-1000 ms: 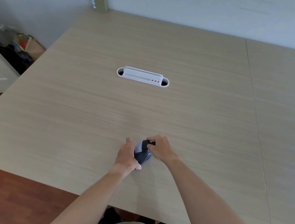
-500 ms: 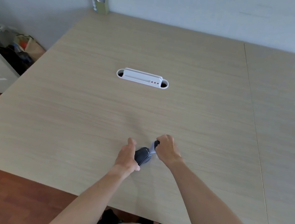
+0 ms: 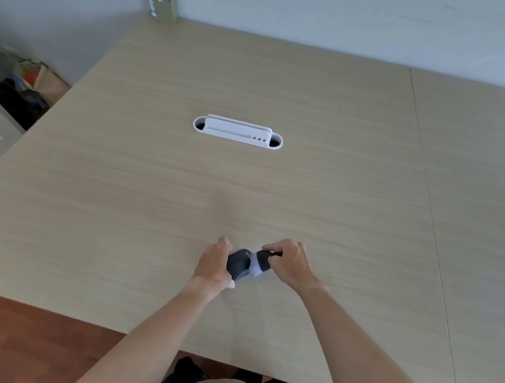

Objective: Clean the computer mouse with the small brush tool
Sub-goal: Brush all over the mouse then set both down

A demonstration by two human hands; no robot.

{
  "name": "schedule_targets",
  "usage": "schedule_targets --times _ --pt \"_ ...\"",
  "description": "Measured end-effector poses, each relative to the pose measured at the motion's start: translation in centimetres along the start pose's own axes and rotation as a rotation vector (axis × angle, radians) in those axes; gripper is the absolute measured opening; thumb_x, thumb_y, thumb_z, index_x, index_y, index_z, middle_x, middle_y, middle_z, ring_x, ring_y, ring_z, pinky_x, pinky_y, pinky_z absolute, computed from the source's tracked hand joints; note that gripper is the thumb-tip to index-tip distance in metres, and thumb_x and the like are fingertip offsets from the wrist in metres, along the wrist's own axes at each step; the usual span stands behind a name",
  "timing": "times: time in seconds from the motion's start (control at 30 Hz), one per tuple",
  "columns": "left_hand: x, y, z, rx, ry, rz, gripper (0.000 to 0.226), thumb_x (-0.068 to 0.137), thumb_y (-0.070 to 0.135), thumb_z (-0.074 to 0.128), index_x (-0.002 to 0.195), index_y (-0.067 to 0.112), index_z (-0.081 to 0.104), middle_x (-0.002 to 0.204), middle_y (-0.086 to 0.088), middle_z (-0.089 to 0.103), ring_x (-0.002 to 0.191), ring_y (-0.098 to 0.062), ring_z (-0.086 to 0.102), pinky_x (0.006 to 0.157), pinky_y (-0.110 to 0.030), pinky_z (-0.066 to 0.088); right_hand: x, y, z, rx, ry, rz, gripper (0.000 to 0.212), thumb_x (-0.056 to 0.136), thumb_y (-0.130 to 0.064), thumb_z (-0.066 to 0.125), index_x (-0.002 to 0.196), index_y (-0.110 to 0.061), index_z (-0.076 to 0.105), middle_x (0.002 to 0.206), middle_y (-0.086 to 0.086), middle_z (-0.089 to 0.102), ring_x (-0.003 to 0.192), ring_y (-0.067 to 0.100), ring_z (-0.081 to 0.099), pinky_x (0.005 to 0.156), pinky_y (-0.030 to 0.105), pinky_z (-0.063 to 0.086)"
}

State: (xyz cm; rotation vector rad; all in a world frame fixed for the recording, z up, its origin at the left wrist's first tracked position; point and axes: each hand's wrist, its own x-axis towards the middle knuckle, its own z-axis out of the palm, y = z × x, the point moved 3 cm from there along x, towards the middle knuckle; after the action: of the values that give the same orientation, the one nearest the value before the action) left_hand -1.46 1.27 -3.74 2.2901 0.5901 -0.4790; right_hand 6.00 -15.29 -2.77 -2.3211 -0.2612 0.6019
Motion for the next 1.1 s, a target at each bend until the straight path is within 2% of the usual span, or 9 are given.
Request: schedule_targets --times 0.07,0.23,0.37,0.43,0.57,0.7,0.87,1.03,1.1 --pt "-0.1 0.2 0.0 0.016 -0.003 0.008 0.071 0.058 0.001 0.087 0.115 0.008 0.046 0.110 -0.006 0.053 0.095 -0.027 0.059 0.076 -0.035 0.053 -0.1 -0.2 0.5 0.021 -0.055 0.007 0.044 0.073 0.006 0.048 0.100 -0.009 0.079 0.100 0.004 0.076 0.096 0.018 0.067 0.084 0.027 0.055" --pt "-0.1 0.4 -0.2 0.062 -0.020 0.032 0.064 0.055 0.005 0.088 0.107 0.006 0.051 0.107 -0.009 0.060 0.097 -0.031 0.063 0.074 -0.036 0.052 0.5 -0.6 0.1 -0.024 0.108 -0.018 0.025 0.068 0.002 0.044 0.054 -0.018 0.052 0.062 -0.007 0.047 0.067 0.022 0.048 0.053 0.026 0.034" --pt "0.1 0.4 -0.3 0.062 -0.022 0.039 0.067 0.055 0.005 0.089 0.113 0.008 0.054 0.112 -0.008 0.061 0.098 -0.028 0.063 0.074 -0.032 0.051 0.7 -1.2 0.3 0.047 -0.061 -0.026 0.040 0.073 0.004 0.053 0.098 -0.011 0.080 0.097 0.000 0.076 0.088 0.013 0.065 0.077 0.023 0.052" --pt "0.3 0.4 -0.2 0.064 -0.025 0.046 0.068 0.054 0.004 0.089 0.114 0.008 0.056 0.113 -0.007 0.061 0.099 -0.027 0.063 0.075 -0.033 0.053 0.6 -1.3 0.7 -0.038 -0.069 -0.046 0.030 0.071 0.007 0.048 0.082 -0.002 0.075 0.086 0.009 0.074 0.079 0.028 0.064 0.071 0.042 0.054" --pt "0.8 0.3 -0.4 0.105 -0.045 0.108 0.067 0.054 0.001 0.088 0.116 0.013 0.062 0.117 -0.004 0.062 0.108 -0.025 0.060 0.089 -0.037 0.055 0.7 -1.5 -0.1 -0.146 0.132 0.018 0.018 0.068 0.002 0.043 0.060 -0.008 0.056 0.068 0.000 0.053 0.068 0.030 0.053 0.049 0.030 0.035" --pt "0.8 0.5 -0.8 0.231 0.017 0.194 0.062 0.060 0.001 0.080 0.116 0.025 0.065 0.115 -0.004 0.059 0.114 -0.026 0.052 0.089 -0.035 0.050 0.8 -2.3 0.7 0.010 -0.067 -0.036 0.036 0.071 0.003 0.050 0.094 -0.002 0.077 0.101 0.011 0.076 0.096 0.029 0.067 0.081 0.037 0.056" --pt "0.9 0.3 -0.8 0.215 -0.023 0.200 0.069 0.060 -0.002 0.077 0.121 0.028 0.065 0.119 0.001 0.061 0.115 -0.021 0.054 0.093 -0.035 0.049 0.9 -1.9 0.6 -0.130 0.032 0.043 0.011 0.059 0.000 0.040 0.053 -0.007 0.043 0.061 0.007 0.046 0.063 0.031 0.041 0.047 0.032 0.030" --pt "0.8 0.1 -0.8 0.182 0.011 0.198 0.057 0.063 -0.006 0.070 0.113 0.021 0.063 0.115 0.002 0.064 0.113 -0.024 0.057 0.090 -0.036 0.050 1.5 -2.4 0.6 0.069 -0.054 0.062 0.031 0.072 -0.002 0.052 0.092 0.000 0.076 0.102 0.017 0.074 0.098 0.035 0.065 0.077 0.038 0.055" --pt "0.3 0.2 -0.4 0.164 0.075 0.131 0.059 0.065 0.007 0.074 0.120 0.022 0.057 0.121 0.002 0.057 0.119 -0.024 0.051 0.093 -0.035 0.048 1.5 -2.4 1.5 0.053 -0.123 0.057 0.020 0.073 0.001 0.053 0.078 0.003 0.072 0.086 0.023 0.071 0.084 0.042 0.057 0.066 0.040 0.048"
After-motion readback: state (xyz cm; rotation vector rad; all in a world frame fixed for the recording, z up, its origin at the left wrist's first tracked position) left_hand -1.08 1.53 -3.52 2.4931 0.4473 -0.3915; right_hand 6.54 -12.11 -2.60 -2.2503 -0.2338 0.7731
